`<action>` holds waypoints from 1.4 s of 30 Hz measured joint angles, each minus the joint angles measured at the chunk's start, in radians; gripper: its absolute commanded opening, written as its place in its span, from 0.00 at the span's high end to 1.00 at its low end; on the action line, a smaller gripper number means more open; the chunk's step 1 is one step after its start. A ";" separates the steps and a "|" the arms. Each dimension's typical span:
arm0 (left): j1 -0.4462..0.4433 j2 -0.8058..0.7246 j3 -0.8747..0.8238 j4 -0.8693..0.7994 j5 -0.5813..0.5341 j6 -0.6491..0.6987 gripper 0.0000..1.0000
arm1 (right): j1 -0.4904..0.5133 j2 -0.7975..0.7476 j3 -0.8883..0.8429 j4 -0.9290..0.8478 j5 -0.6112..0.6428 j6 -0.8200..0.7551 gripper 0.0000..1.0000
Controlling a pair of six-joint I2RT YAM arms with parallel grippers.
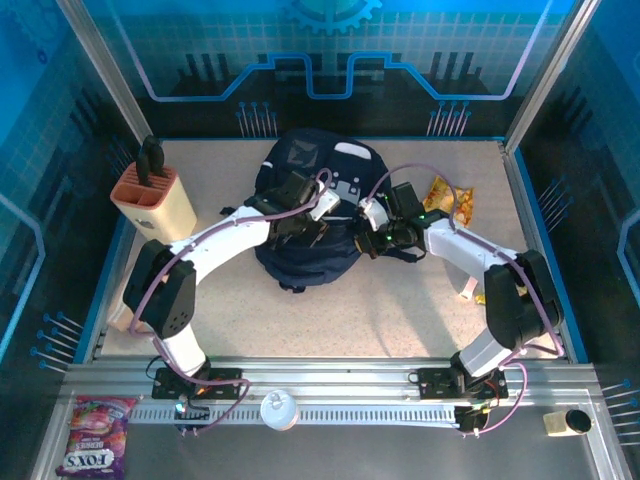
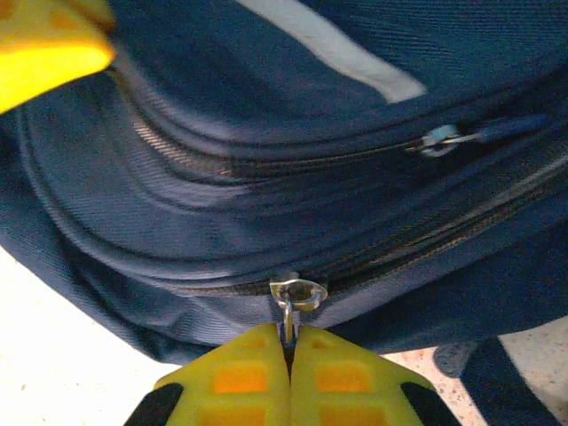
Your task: Pack books, pencil case, and school supplies into a backpack
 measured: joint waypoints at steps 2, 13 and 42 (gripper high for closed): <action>0.000 0.010 0.010 0.010 0.003 -0.026 0.93 | 0.014 -0.015 -0.019 0.021 0.011 0.019 0.95; 0.006 0.045 0.034 0.076 0.058 -0.142 0.94 | 0.185 -0.037 -0.102 0.229 0.076 0.192 0.90; 0.037 -0.048 -0.097 0.268 0.141 -0.184 0.62 | -0.063 -0.076 -0.196 0.380 -0.007 1.052 0.51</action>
